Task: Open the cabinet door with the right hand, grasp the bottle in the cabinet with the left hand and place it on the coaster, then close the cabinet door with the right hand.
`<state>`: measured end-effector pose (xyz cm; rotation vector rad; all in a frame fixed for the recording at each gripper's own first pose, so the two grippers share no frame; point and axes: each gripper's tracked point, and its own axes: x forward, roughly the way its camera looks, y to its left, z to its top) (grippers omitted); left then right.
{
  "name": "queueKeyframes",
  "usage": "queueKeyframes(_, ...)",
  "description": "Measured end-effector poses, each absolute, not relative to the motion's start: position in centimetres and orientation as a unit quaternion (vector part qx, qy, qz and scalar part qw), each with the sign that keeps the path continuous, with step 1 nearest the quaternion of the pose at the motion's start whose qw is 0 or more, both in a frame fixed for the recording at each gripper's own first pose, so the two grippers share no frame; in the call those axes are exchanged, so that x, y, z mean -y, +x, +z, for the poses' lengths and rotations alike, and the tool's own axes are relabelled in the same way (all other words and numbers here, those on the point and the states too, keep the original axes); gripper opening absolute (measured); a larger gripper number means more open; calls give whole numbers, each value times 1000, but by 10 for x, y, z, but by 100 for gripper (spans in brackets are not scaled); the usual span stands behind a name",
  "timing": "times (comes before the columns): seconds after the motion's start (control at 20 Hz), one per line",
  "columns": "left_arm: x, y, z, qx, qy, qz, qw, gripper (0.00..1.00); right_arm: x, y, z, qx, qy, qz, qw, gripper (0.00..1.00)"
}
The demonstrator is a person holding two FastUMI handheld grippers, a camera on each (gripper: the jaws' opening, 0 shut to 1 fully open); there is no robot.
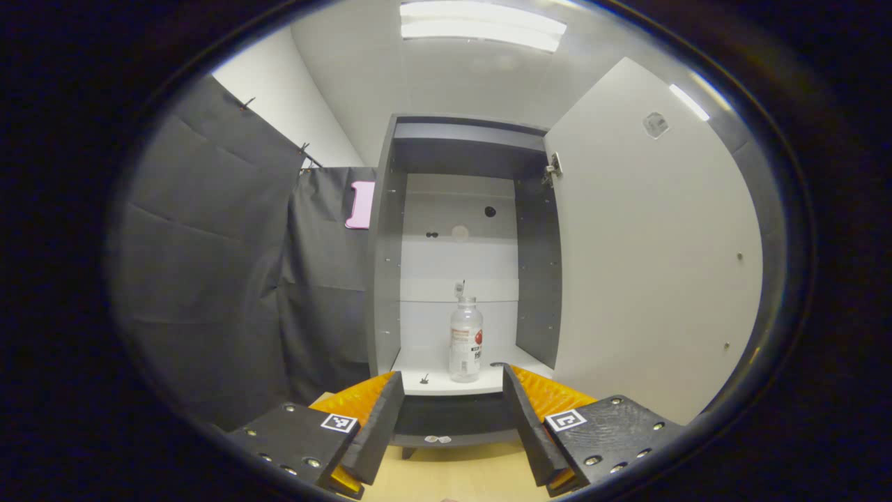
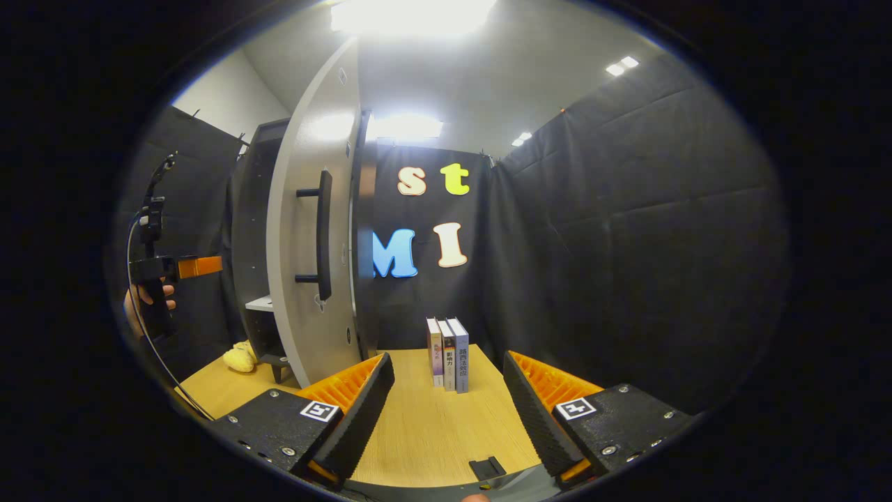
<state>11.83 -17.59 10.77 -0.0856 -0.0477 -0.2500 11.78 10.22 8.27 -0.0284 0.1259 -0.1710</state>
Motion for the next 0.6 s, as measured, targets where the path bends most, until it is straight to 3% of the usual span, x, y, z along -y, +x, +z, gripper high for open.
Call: queueKeyframes(0.6,227,280,73,-7,-53,-202,978,82,-79,101,78,-68,-12,-217,974,97)
